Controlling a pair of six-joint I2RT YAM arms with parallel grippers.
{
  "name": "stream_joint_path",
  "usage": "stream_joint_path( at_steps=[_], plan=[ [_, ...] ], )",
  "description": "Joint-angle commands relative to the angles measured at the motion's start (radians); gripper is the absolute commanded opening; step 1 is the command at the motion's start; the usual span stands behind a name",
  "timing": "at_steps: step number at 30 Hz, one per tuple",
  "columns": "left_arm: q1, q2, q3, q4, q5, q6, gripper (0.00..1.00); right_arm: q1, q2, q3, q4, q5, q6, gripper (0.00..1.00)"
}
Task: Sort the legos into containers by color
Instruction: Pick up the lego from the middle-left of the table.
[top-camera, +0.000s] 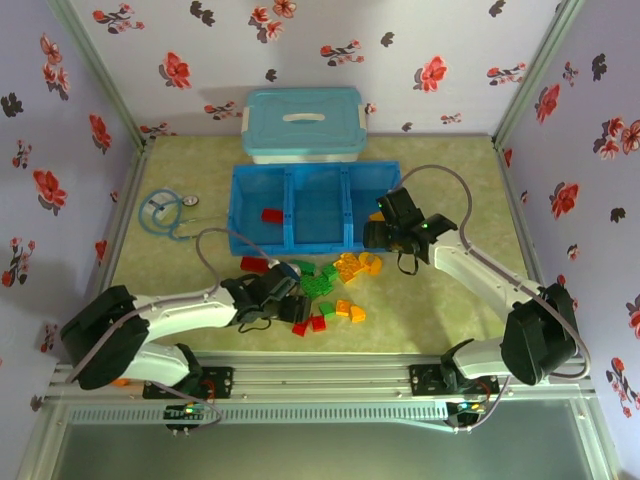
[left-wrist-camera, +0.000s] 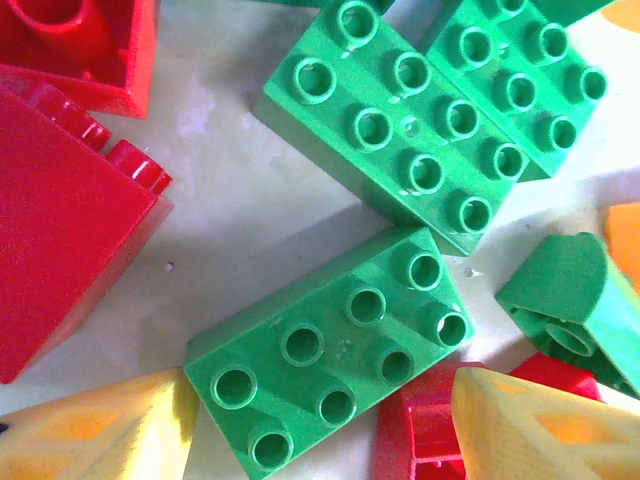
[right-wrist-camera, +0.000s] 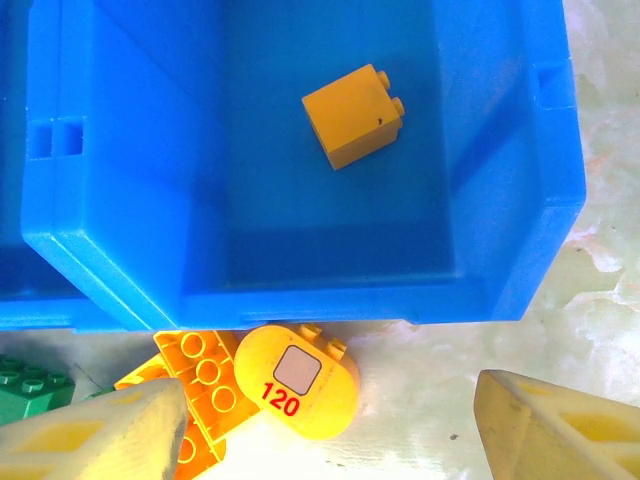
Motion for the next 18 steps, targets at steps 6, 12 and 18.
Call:
stream_joint_path(
  at_steps=[6,12,18],
  plan=[
    [0.027,-0.029,0.028,-0.054,-0.016,0.007,0.72,0.001,-0.012,-0.027,0.027,0.012,0.015,0.76],
    [0.025,0.031,0.068,-0.077,0.008,0.013,0.75,0.001,-0.021,-0.036,0.029,0.023,0.015,0.76],
    [0.022,0.069,0.101,-0.094,0.010,-0.005,0.76,0.000,-0.024,-0.046,0.032,0.035,0.018,0.76]
  ],
)
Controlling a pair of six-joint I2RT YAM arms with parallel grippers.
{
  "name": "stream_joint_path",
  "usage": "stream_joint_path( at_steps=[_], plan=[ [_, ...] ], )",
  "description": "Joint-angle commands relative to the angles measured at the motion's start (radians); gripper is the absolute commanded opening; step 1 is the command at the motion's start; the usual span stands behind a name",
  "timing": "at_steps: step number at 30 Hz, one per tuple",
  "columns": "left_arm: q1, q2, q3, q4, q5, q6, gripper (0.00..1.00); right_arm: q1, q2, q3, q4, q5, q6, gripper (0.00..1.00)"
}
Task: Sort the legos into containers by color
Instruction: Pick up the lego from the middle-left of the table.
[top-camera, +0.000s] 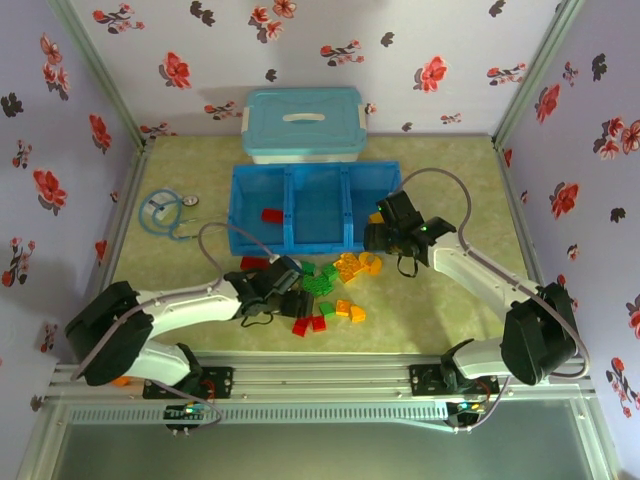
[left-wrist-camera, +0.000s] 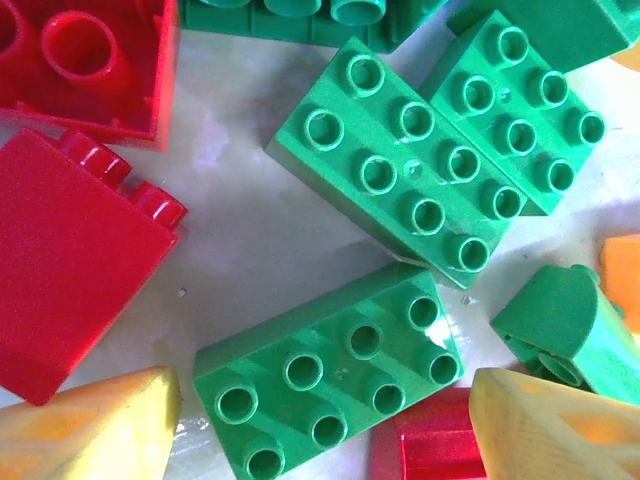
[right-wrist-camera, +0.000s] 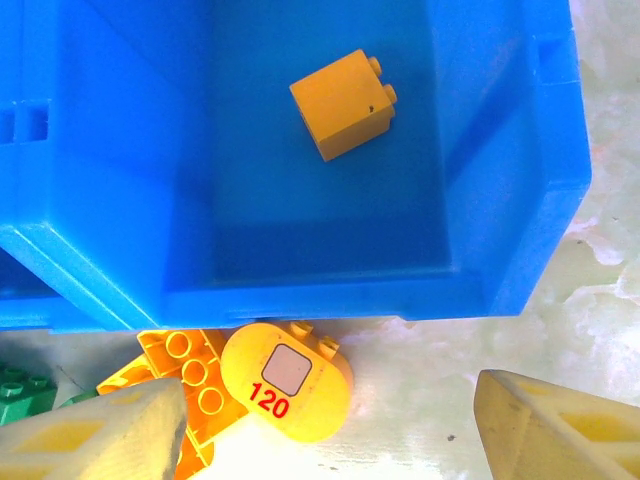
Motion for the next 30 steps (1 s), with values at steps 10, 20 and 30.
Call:
stream_joint_path(
  at_steps=[10,20,30],
  plan=[
    [-0.022,0.096,0.086,-0.054,0.009,-0.032,0.77,-0.008,-0.044,-0.030,0.009,0.042,0.016,0.76],
    [-0.035,0.169,0.145,-0.134,-0.026,-0.048,0.76,-0.028,-0.084,-0.064,0.010,0.049,0.016,0.76],
    [-0.044,0.211,0.181,-0.198,-0.046,-0.052,0.72,-0.039,-0.098,-0.079,0.018,0.049,0.019,0.76]
  ],
)
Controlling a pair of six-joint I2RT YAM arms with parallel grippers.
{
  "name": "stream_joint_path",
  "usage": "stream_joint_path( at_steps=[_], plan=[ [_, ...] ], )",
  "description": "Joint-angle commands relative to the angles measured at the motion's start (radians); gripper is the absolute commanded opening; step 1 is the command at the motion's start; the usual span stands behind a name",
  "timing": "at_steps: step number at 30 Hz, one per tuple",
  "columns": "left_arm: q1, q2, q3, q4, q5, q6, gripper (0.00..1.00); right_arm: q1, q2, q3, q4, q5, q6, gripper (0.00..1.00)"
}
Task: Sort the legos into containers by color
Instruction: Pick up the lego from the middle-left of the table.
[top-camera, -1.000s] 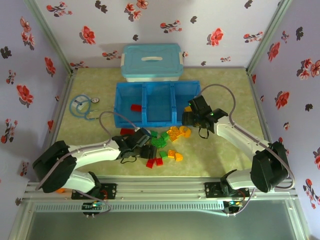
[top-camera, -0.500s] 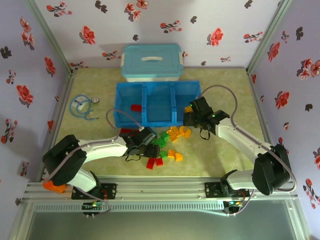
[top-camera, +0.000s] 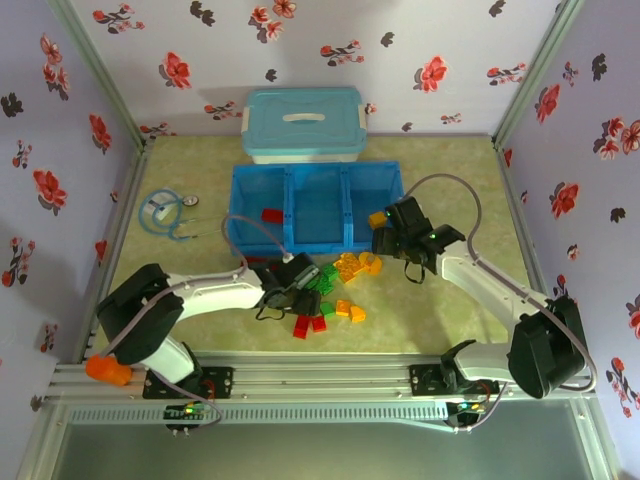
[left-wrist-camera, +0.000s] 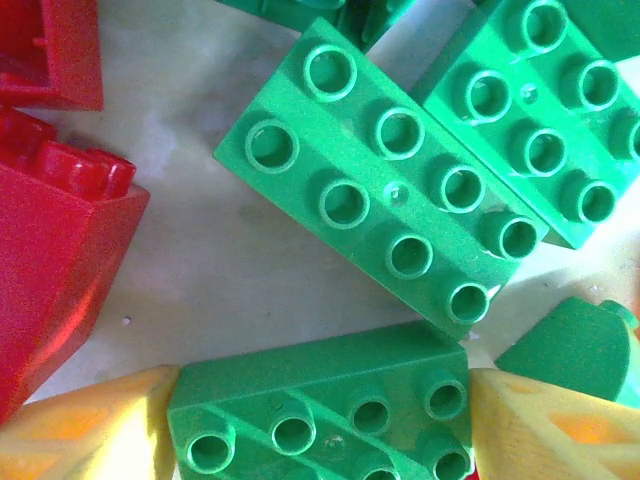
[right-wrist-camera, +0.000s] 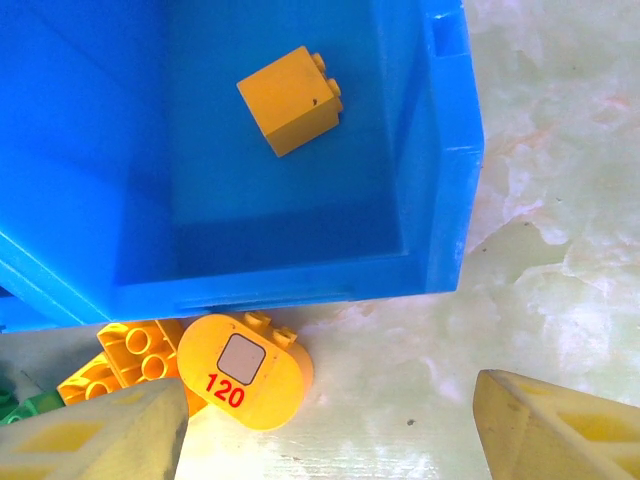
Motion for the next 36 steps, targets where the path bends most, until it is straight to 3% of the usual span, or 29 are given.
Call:
stream_joint_path(
  at_steps=[1,27,36],
  plan=[
    [-0.010,0.034,0.024,-0.073,-0.024,-0.017,0.72,-0.009,-0.022,-0.013,0.012,0.022,0.013,0.75],
    [-0.053,0.150,0.144,-0.217,-0.089,-0.034,0.73,-0.035,-0.030,-0.058,0.037,0.021,0.024,0.76],
    [-0.055,0.145,0.147,-0.230,-0.103,-0.040,0.60,-0.038,-0.046,-0.069,0.037,0.019,0.030,0.76]
  ],
)
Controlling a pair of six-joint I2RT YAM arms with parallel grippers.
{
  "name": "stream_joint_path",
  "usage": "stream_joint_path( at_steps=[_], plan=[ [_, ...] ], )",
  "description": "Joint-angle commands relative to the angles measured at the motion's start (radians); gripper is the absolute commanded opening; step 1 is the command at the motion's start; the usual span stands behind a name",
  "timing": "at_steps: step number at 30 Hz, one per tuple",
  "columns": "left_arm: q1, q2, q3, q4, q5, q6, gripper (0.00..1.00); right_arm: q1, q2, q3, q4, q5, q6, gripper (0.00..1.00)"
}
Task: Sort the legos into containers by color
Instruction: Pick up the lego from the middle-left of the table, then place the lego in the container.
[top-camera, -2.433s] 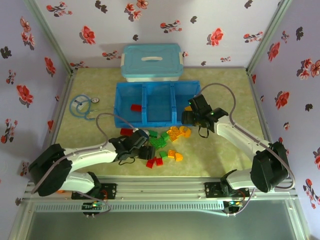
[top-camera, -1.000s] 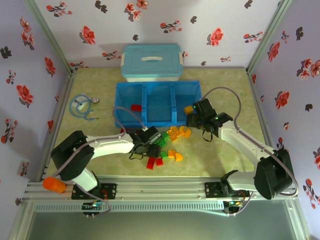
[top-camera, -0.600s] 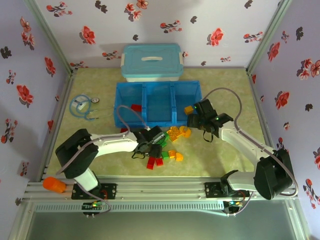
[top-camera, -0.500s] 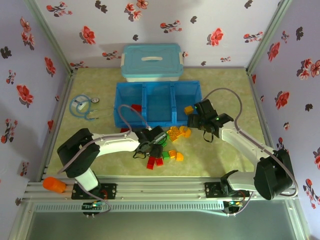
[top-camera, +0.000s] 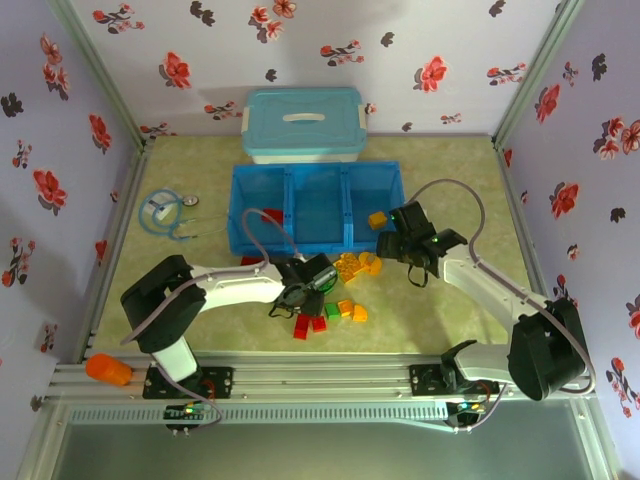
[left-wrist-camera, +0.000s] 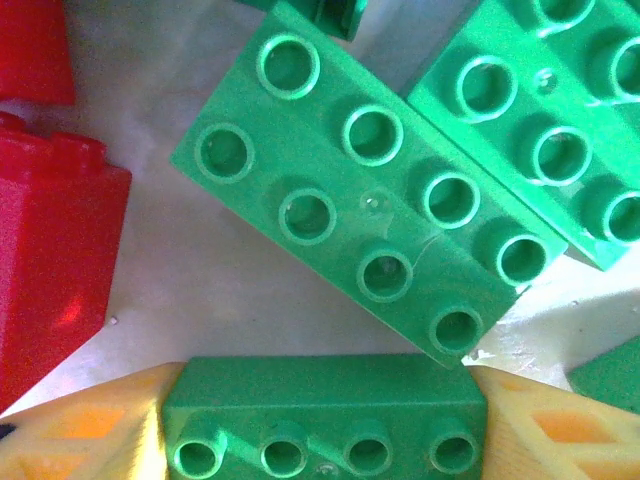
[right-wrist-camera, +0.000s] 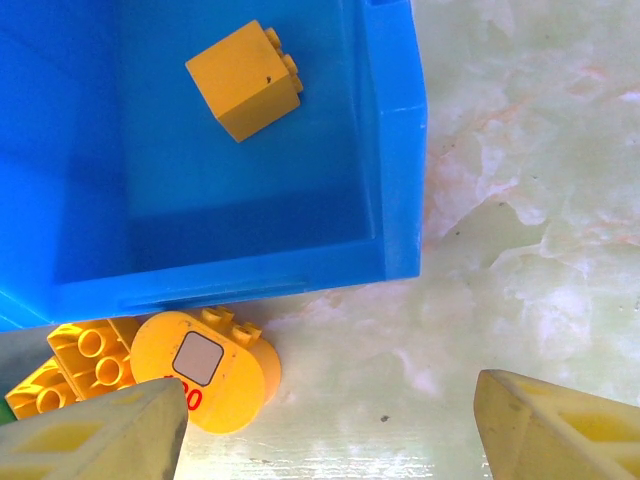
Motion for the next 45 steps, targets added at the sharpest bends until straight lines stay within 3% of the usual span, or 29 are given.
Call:
stream_joint_path(
  at_steps=[1,10,16,23,35,39,42,45],
  plan=[
    [-0.004,0.006,0.000,-0.071,-0.030,-0.014,0.60,-0.010,-0.036,-0.011,0.010,0.021,0.026,0.76],
    [0.016,-0.154,0.106,-0.182,-0.082,0.039,0.60,-0.011,-0.077,-0.011,0.002,0.000,0.026,0.76],
    [0.119,-0.179,0.252,-0.214,-0.090,0.155,0.61,-0.009,-0.095,-0.021,0.008,-0.042,0.028,0.75],
    [0.256,-0.054,0.450,-0.185,-0.048,0.265,0.61,-0.001,-0.139,-0.046,-0.001,-0.081,0.027,0.74],
    [0.388,0.243,0.823,-0.204,0.033,0.356,0.62,0.024,-0.189,-0.087,-0.019,-0.123,0.020,0.74],
    [0.389,0.294,0.946,-0.256,0.045,0.384,0.76,0.040,-0.192,-0.082,-0.029,-0.120,0.022,0.74],
    [0.388,0.255,0.947,-0.251,0.044,0.391,0.87,0.052,-0.194,-0.070,-0.049,-0.106,0.018,0.76],
    [0.387,0.177,0.885,-0.226,0.042,0.387,0.88,0.057,-0.195,-0.064,-0.060,-0.094,0.012,0.77]
  ],
)
